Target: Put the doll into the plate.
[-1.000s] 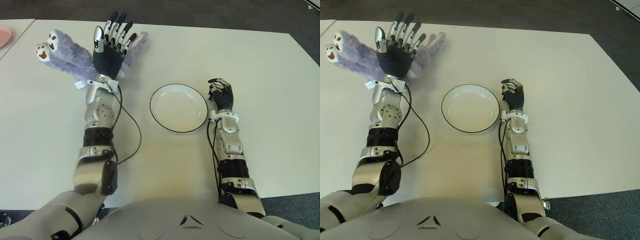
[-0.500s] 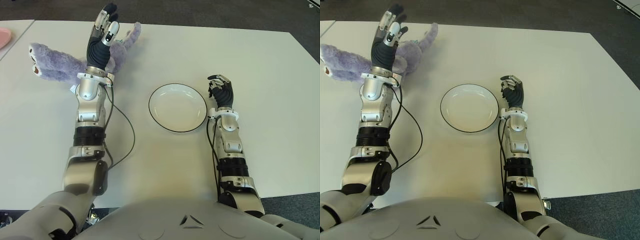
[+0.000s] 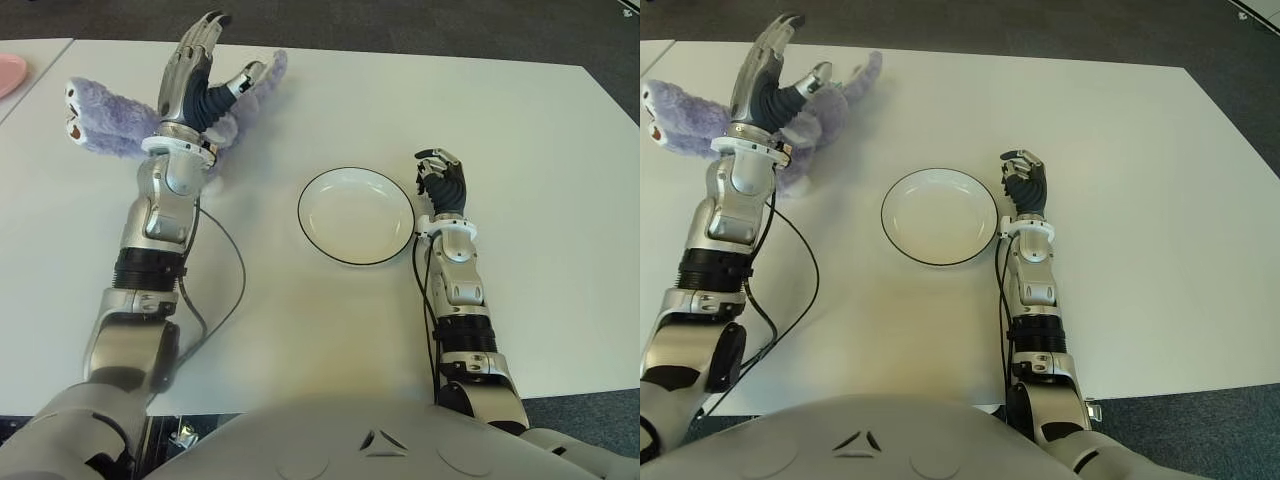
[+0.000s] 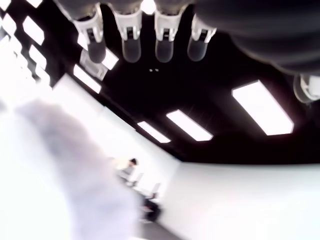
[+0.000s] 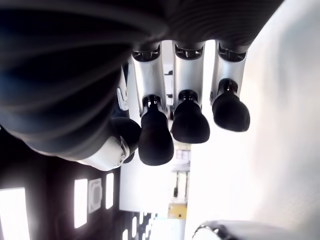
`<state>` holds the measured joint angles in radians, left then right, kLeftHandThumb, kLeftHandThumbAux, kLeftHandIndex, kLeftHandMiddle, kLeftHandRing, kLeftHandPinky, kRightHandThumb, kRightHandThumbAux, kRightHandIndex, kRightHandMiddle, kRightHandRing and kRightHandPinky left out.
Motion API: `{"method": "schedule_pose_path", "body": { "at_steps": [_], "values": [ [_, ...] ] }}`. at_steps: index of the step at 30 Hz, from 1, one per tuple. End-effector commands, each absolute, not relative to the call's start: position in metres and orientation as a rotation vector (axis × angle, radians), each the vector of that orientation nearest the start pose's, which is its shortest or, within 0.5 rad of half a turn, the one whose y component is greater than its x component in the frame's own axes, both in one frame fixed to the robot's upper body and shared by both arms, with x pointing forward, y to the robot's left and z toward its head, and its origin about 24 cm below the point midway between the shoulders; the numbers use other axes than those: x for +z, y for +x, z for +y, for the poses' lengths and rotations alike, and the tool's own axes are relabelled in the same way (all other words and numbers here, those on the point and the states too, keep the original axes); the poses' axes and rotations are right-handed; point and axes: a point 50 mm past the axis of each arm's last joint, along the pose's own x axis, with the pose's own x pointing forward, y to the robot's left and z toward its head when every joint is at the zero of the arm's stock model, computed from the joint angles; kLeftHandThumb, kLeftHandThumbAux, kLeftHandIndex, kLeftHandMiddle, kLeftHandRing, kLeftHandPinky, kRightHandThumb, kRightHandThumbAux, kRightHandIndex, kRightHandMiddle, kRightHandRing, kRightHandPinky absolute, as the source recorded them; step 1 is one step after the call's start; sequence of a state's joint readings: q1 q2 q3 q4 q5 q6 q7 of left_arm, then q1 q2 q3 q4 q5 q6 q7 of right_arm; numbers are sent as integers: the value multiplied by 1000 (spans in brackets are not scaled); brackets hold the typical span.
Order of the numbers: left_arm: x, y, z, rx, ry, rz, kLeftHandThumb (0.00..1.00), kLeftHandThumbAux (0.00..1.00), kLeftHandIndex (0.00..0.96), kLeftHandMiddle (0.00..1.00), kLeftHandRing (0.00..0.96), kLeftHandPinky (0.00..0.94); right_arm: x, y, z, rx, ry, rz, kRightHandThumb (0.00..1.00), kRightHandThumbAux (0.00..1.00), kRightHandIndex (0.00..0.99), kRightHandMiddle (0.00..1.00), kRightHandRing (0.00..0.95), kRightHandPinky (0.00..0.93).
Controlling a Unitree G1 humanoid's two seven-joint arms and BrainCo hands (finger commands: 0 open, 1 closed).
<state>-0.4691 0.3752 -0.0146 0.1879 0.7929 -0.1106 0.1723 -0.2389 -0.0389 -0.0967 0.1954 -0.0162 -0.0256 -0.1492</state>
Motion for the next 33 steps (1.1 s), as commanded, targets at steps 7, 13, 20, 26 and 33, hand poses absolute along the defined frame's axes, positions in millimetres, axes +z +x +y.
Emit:
{"method": "schedule_pose_path", "body": {
  "at_steps": [7, 13, 20, 26, 33],
  "values": [
    [133, 325, 180, 169, 1480, -408, 245, 150, 0, 0, 0, 0, 6, 280, -173, -207, -28, 164, 713, 710, 443, 778, 788, 727],
    [131, 328, 180, 190, 1518, -356, 273, 156, 0, 0, 0, 0, 5, 281, -173, -209, -26, 163, 714, 711, 443, 780, 789, 723],
    [131, 330, 181, 215, 1574, -309, 263, 152, 0, 0, 0, 0, 4, 282, -173, -206, -26, 162, 714, 711, 443, 785, 796, 737],
    [129, 332, 182, 196, 1615, -260, 252, 151, 0, 0, 0, 0, 4, 283, -174, -206, -27, 164, 713, 711, 443, 788, 800, 737],
    [123, 331, 188, 58, 1729, -154, 283, 172, 0, 0, 0, 0, 4, 284, -174, -205, -27, 167, 714, 711, 443, 787, 797, 725]
  ]
}}
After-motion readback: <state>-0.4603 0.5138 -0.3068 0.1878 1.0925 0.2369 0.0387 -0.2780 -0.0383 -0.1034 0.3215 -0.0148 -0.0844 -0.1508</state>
